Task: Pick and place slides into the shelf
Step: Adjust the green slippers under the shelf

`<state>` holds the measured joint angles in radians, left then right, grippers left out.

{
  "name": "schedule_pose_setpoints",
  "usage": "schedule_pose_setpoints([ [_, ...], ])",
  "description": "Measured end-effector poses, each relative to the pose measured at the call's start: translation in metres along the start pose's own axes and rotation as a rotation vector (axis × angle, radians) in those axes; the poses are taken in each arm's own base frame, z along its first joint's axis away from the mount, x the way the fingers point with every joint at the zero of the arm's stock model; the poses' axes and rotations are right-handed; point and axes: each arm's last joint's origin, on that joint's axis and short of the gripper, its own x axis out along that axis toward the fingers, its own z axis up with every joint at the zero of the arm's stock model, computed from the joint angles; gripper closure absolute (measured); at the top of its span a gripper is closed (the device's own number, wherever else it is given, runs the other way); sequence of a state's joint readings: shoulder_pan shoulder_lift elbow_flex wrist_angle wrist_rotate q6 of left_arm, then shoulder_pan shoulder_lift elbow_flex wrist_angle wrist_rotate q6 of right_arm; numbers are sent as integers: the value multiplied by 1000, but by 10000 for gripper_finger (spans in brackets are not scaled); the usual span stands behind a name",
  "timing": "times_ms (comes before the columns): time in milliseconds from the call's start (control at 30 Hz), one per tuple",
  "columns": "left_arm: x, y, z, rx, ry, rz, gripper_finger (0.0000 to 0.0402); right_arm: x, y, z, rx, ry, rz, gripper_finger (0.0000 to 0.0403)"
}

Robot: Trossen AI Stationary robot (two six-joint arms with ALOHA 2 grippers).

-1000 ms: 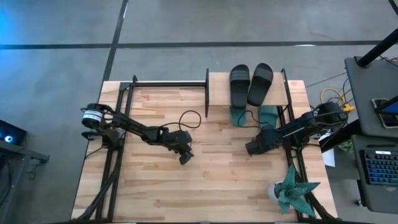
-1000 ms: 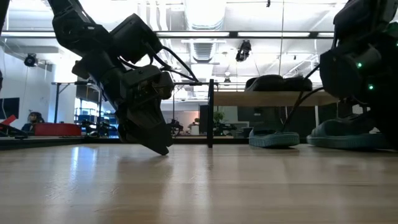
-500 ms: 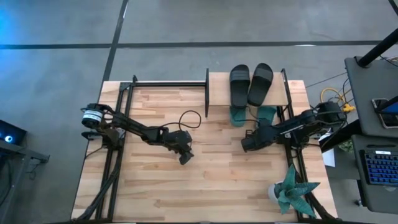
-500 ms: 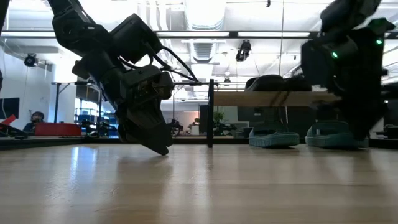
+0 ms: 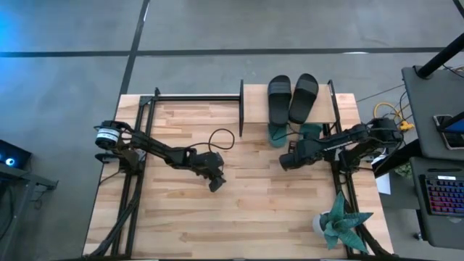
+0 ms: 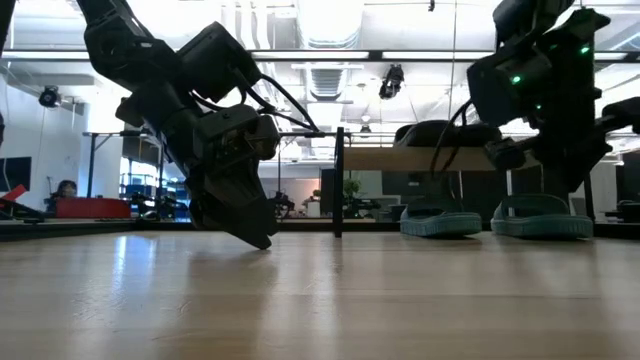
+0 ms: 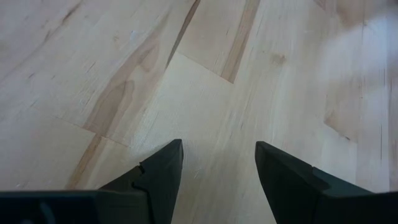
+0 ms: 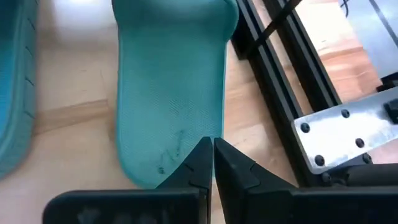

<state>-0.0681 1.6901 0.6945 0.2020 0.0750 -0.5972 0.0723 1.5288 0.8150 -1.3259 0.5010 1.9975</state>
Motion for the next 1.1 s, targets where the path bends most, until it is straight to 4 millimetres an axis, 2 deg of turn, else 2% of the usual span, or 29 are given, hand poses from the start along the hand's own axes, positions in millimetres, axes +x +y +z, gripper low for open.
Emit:
schedule_pose_setpoints([
  [167, 0, 0, 0, 0, 0, 0, 210, 9, 9, 0, 16, 19, -6, 394],
  [400, 0, 0, -1, 0, 7, -8, 210, 35, 22, -7, -45, 60, -60, 394],
  [567, 0, 0, -2, 0, 14, -11, 210, 43, 27, -11, -64, 51, -92, 394],
  [767, 0, 1, -3, 1, 17, -14, 210, 45, 33, -14, -240, 67, -35, 394],
  [833, 0, 1, -3, 1, 18, -15, 210, 45, 33, -14, -264, 67, -36, 394],
  [967, 0, 1, -4, 0, 19, -15, 210, 45, 25, -13, -162, 68, -114, 394],
  [1100, 0, 1, -4, -1, 20, -15, 210, 50, 16, -17, -188, 119, -181, 394],
])
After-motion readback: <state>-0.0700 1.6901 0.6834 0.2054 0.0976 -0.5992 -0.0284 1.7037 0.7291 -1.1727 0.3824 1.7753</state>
